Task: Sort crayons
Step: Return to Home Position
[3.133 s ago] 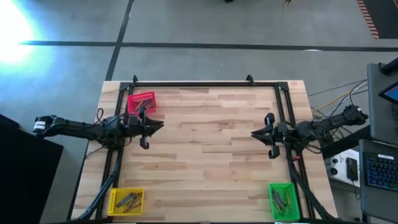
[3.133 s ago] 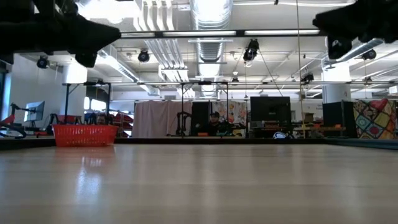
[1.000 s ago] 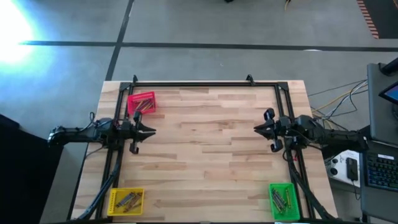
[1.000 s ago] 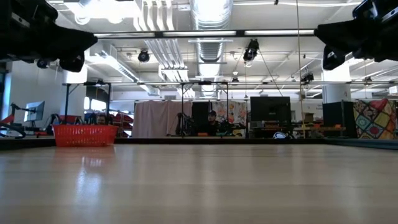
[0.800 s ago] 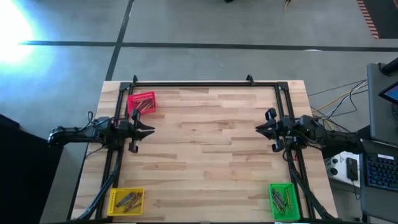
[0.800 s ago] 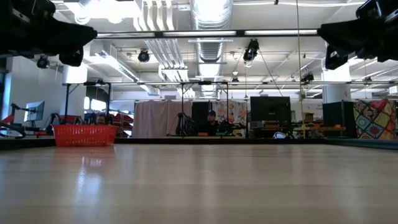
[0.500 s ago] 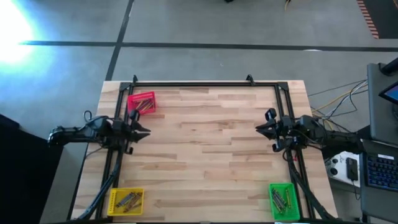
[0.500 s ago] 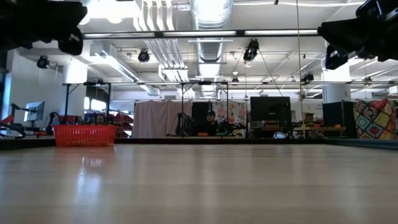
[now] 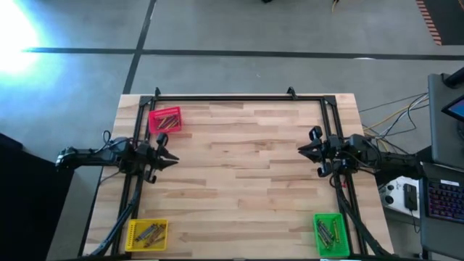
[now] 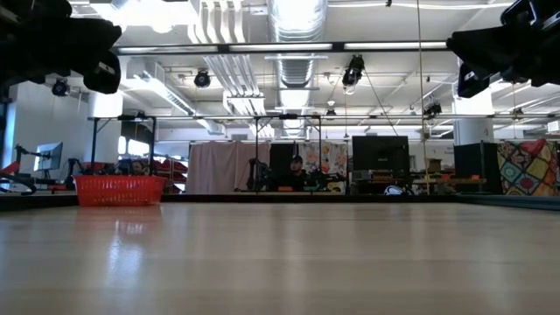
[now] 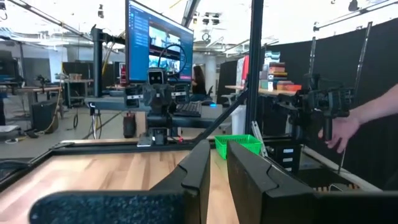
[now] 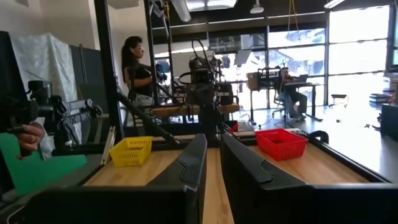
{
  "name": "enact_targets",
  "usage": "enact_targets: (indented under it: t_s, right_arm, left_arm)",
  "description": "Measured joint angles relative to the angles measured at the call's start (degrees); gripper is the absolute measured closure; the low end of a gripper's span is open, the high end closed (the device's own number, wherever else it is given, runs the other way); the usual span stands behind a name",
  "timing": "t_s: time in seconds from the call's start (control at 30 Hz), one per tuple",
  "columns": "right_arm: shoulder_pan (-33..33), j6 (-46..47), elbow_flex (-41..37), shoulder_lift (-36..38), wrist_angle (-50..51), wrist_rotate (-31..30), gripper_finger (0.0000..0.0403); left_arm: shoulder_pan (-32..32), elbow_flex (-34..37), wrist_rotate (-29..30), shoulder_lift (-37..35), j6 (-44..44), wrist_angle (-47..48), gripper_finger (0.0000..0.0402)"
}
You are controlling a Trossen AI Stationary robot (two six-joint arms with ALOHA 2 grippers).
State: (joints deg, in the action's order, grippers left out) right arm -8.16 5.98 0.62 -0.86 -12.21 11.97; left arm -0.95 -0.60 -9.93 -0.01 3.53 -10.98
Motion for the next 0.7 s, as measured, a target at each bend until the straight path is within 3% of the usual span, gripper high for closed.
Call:
enact_targets:
  t_s: [0.7]
  right_arm:
    - [0.0, 0.0, 0.0, 0.0, 0.0, 0.0, 0.0365]
  left_arm:
    - [0.0, -0.2, 0.5, 1.7, 6.0, 0.5, 0.0365]
